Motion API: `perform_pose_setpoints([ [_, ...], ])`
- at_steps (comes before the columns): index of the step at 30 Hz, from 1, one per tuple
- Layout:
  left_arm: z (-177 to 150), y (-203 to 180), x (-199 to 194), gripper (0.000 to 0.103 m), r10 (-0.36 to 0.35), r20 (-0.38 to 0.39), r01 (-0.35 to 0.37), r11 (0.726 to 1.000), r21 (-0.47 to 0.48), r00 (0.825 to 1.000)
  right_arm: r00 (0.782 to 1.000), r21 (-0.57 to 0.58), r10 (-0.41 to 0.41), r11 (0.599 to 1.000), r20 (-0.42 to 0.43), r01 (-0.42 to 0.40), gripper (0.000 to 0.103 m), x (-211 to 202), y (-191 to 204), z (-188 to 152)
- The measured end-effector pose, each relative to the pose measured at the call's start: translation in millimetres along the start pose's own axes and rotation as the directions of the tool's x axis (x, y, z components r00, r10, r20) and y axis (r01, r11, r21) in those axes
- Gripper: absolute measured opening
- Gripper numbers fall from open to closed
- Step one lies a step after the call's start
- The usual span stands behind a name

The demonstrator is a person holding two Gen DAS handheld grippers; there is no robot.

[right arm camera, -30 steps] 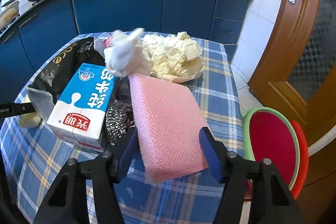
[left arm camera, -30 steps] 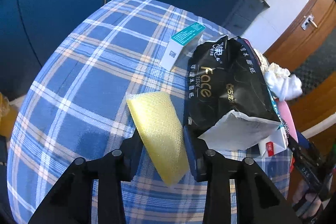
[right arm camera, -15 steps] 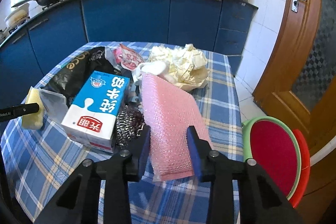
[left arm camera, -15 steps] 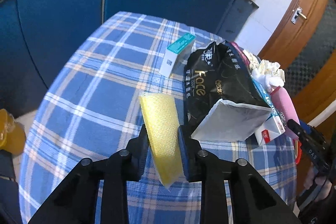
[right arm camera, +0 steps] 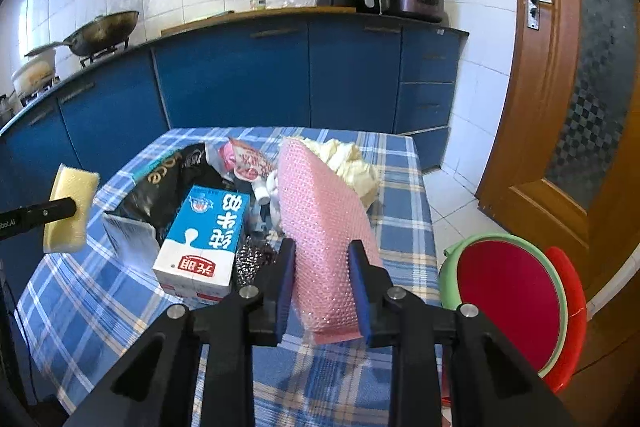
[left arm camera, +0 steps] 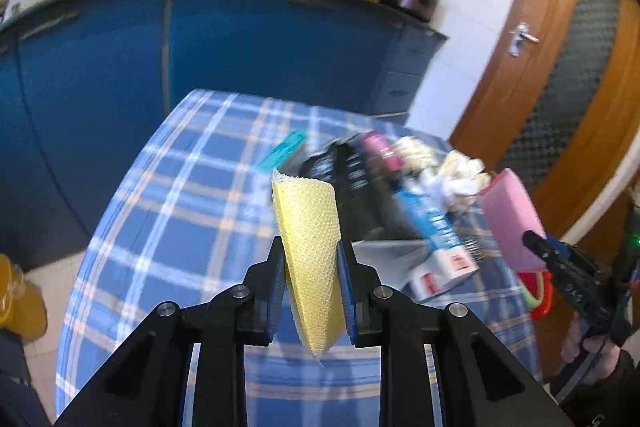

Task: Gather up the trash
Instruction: 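Carry sponge and pink pad to the red bucket and open both tools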

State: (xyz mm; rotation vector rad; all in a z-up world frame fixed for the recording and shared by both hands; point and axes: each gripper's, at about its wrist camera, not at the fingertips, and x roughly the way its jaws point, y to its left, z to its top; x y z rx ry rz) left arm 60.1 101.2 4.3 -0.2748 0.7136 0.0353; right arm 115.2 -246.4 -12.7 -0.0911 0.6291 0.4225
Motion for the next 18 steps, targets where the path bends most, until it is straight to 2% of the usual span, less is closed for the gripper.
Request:
perform_pose_setpoints([
  [5,14.1,-41.5,4.5,0.025,-0.056,0.023,0.054,0.994,0.1,0.998,0.998,0.044,-0.02,0.999,0.052,0.018,0.028,-18.9,-16.8,3.7],
  [9,20.3,-74.8,16.0,0.025,-0.105,0.006,0.102,0.983,0.15,0.994,0.995,0.078,-0.055,0.996,0.078,0.049,0.028,-30.8,-34.7,4.1],
  [18,33.9,-173.7,47.8,0.025,-0.221,-0.054,0.228,0.933,0.28,0.974,0.982,0.235,-0.165,0.962,0.088,0.141,0.029,-46.6,-104.5,-11.3],
])
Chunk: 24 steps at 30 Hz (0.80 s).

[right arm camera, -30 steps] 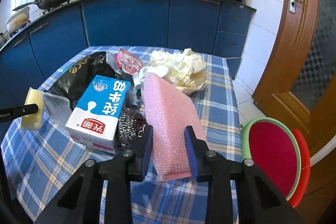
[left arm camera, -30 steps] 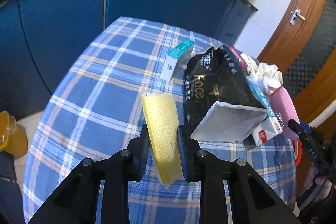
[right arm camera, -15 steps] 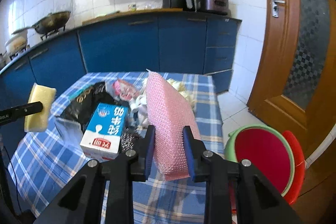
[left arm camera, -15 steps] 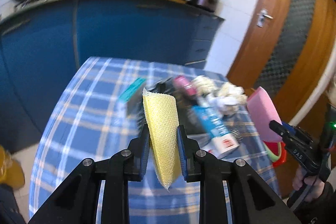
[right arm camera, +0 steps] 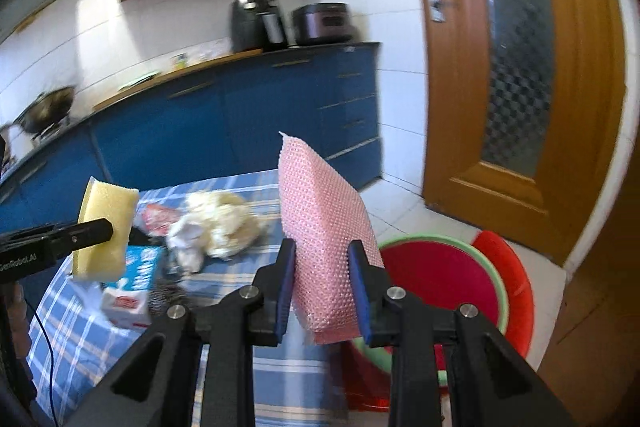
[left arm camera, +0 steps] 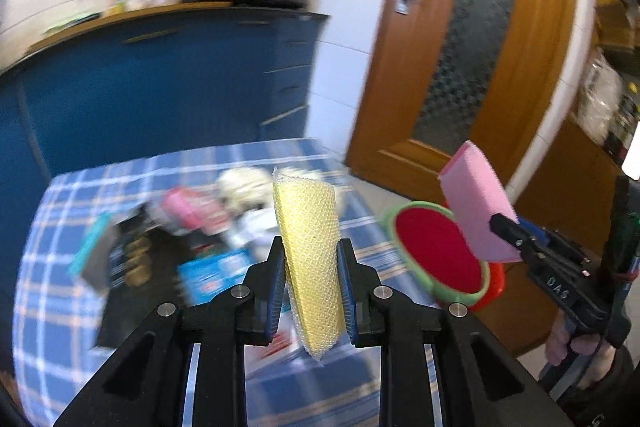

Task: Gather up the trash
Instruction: 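Carry sponge and pink pad to the red bucket and open both tools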

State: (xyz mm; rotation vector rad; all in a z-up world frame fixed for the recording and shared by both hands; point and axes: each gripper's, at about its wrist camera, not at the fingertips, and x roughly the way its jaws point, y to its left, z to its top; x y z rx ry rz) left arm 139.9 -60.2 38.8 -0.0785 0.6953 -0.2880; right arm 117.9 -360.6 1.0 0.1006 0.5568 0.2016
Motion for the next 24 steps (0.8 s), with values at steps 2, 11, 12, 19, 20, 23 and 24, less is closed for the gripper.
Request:
perform_pose_setpoints([
  [2,7.2,-20.6,14.3,0.025,-0.03,-0.015,0.031,0.999,0.027,0.999,1.0,0.039,-0.018,0.999,-0.009,0.019,0.029,5.2,-19.8,-1.5],
  [11,21.1,-91.9,77.6,0.025,-0.1,-0.093,0.109,0.989,0.1,0.991,0.99,0.115,-0.11,0.986,-0.086,0.119,0.03,45.1,-78.5,-16.6],
  [12,21.5,-98.2,85.3,0.025,-0.102,-0.105,0.113,0.988,0.106,0.989,0.989,0.116,-0.117,0.985,-0.094,0.127,0.03,49.0,-83.1,-18.8],
  [19,15.2,-128.8,137.0,0.025,-0.112,-0.198,0.14,0.981,0.136,0.974,0.983,0.222,-0.116,0.964,-0.143,0.146,0.034,68.6,-123.5,-28.9],
  [20,13.3,-133.3,145.0,0.025,-0.114,-0.216,0.146,0.979,0.14,0.97,0.982,0.235,-0.124,0.96,-0.145,0.156,0.034,68.6,-128.4,-30.8],
  [23,8.5,-144.8,164.9,0.025,-0.116,-0.259,0.159,0.976,0.151,0.959,0.981,0.263,-0.133,0.95,-0.138,0.166,0.034,65.3,-139.9,-33.3],
  [24,7.3,-148.2,171.3,0.025,-0.113,-0.269,0.159,0.975,0.155,0.956,0.981,0.265,-0.138,0.949,-0.136,0.17,0.034,64.7,-140.7,-32.4],
])
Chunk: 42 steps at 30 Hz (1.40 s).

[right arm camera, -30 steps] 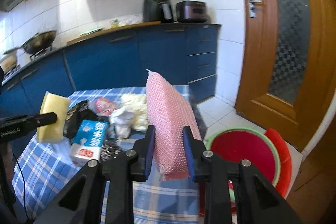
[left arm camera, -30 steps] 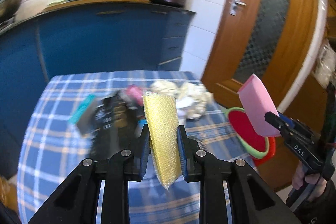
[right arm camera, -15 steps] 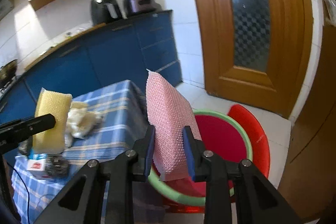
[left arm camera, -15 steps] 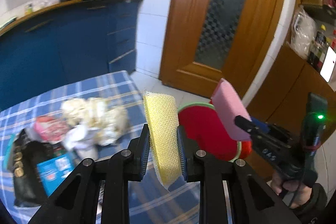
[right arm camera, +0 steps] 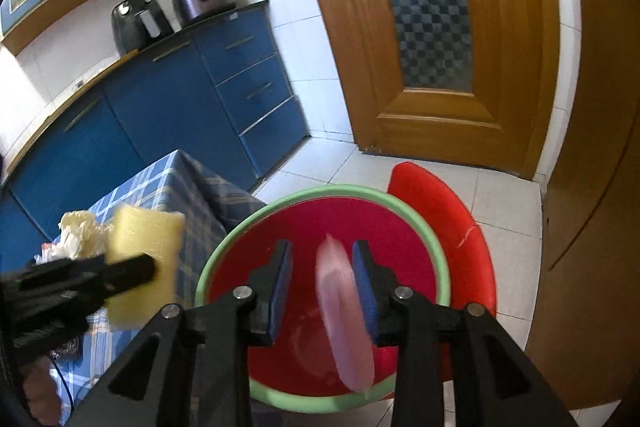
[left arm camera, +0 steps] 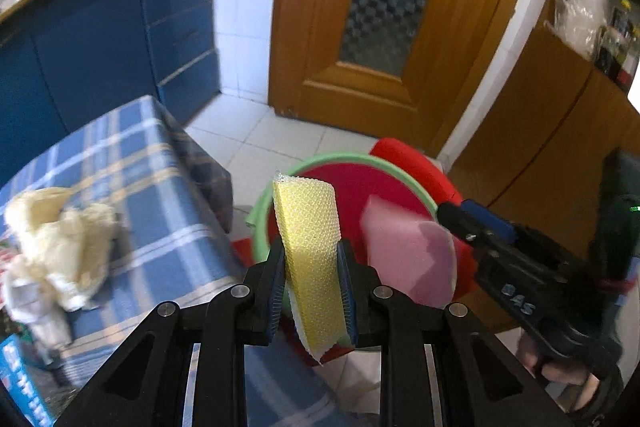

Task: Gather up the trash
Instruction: 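Carry sponge and pink pad to the red bucket and open both tools, then grasp the black tissue bag with the left tool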

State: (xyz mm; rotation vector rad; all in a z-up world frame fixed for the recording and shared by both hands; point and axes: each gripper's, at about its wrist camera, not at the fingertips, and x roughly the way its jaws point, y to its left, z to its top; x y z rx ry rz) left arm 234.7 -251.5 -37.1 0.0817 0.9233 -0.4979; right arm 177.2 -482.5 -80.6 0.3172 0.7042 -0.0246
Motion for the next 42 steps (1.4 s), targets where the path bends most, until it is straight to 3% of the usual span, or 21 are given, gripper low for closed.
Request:
perform_pose_setpoints([
  [7,2.5,-13.7,36.2,0.031,0.017,-0.07,-0.015,0.999,0.031,0.997,0.999,0.04,-0.023,0.999,0.036,0.021,0.034,-11.2,-12.9,1.8],
  [9,1.8,-14.0,41.6,0.041,0.042,-0.08,-0.04,0.999,0.035,0.996,0.999,0.042,-0.023,0.999,0.041,0.021,0.034,-12.7,-13.3,2.5],
  [11,1.9,-16.1,44.4,0.06,0.06,-0.08,-0.057,0.998,0.04,0.995,0.999,0.043,-0.021,0.999,0.046,0.019,0.034,-14.8,-13.2,2.3],
  [12,2.7,-17.3,45.7,0.062,0.062,-0.075,-0.058,0.997,0.045,0.995,0.999,0.045,-0.018,0.999,0.047,0.016,0.034,-15.5,-13.2,1.8],
  [26,1.3,-11.0,-0.8,0.062,0.024,-0.019,-0.024,1.0,0.018,1.0,0.998,0.055,-0.005,0.998,0.063,0.001,0.034,-44.1,3.7,-0.7],
  [32,-9.9,0.1,-37.2,0.062,0.058,0.015,-0.058,0.998,-0.006,0.998,0.996,0.031,0.01,0.999,0.085,-0.013,0.04,-68.2,25.0,-4.6],
  [42,-40.5,43.0,-115.6,0.062,0.155,0.091,-0.147,0.985,-0.089,0.984,0.989,-0.03,0.114,0.993,0.089,-0.111,0.045,-88.2,79.5,-19.3],
])
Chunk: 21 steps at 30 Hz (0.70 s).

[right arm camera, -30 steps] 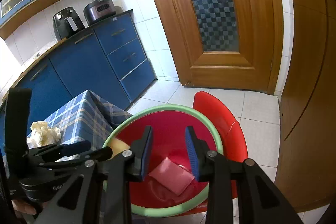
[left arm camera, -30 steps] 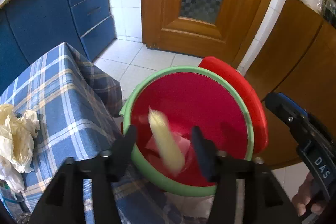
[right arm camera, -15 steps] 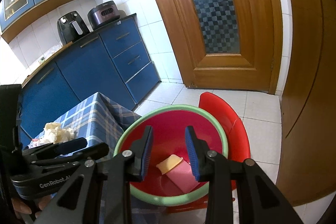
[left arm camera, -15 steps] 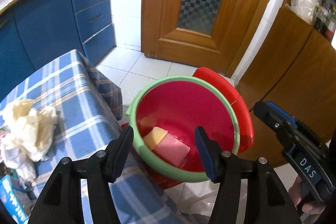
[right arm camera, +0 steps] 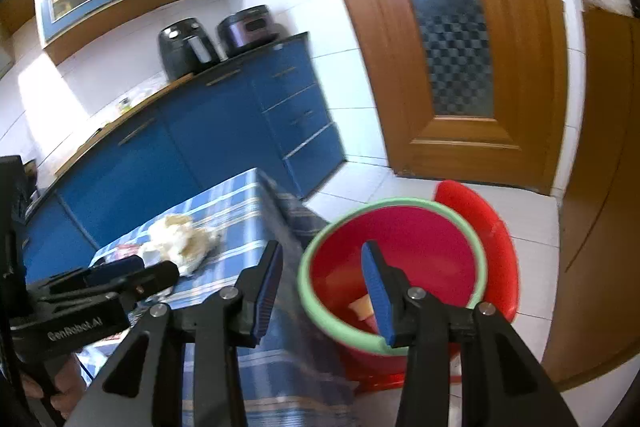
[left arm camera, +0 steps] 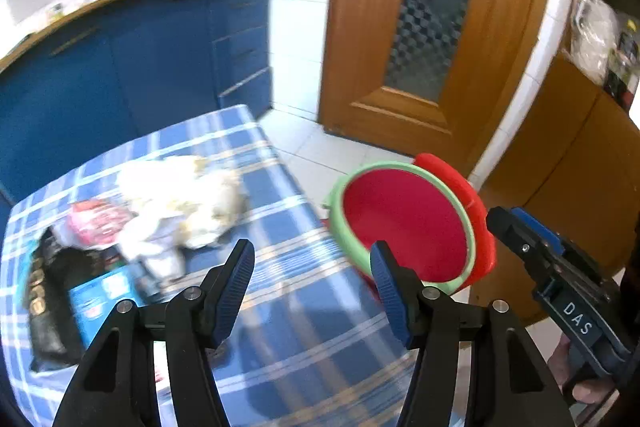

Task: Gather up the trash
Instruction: 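Grasp the black tissue bag with the left tool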

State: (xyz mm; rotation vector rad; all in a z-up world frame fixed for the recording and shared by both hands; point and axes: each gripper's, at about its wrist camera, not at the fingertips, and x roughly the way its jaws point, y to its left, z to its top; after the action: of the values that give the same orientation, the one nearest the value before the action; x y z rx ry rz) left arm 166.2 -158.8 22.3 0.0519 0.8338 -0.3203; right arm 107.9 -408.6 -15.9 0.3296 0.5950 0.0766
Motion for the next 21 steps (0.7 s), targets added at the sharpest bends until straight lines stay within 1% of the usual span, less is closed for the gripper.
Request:
perform_pose_setpoints([
  [5,-11.4,34.9,-27.5,0.062,0.061,0.029,-0.06,0.997,-0.051,0.998,0.999,-0.058,0.047,0.997,-0.014,-0.048,0.048,-0.4,32.8,-5.4],
  [10,-24.8,75.5,-47.7,0.062,0.133,0.039,-0.127,0.983,-0.132,0.99,0.997,-0.102,0.075,0.992,-0.025,-0.078,0.049,-1.4,57.9,-11.5],
  [16,-40.3,121.6,-56.8,0.062,0.209,0.009,-0.203,0.96,-0.191,0.978,0.994,-0.132,0.096,0.986,-0.05,-0.102,0.05,2.0,77.7,-19.3],
  [21,-55.6,157.9,-57.3,0.062,0.27,-0.019,-0.266,0.93,-0.253,0.963,0.992,-0.155,0.104,0.981,-0.078,-0.115,0.05,6.6,91.5,-27.8],
])
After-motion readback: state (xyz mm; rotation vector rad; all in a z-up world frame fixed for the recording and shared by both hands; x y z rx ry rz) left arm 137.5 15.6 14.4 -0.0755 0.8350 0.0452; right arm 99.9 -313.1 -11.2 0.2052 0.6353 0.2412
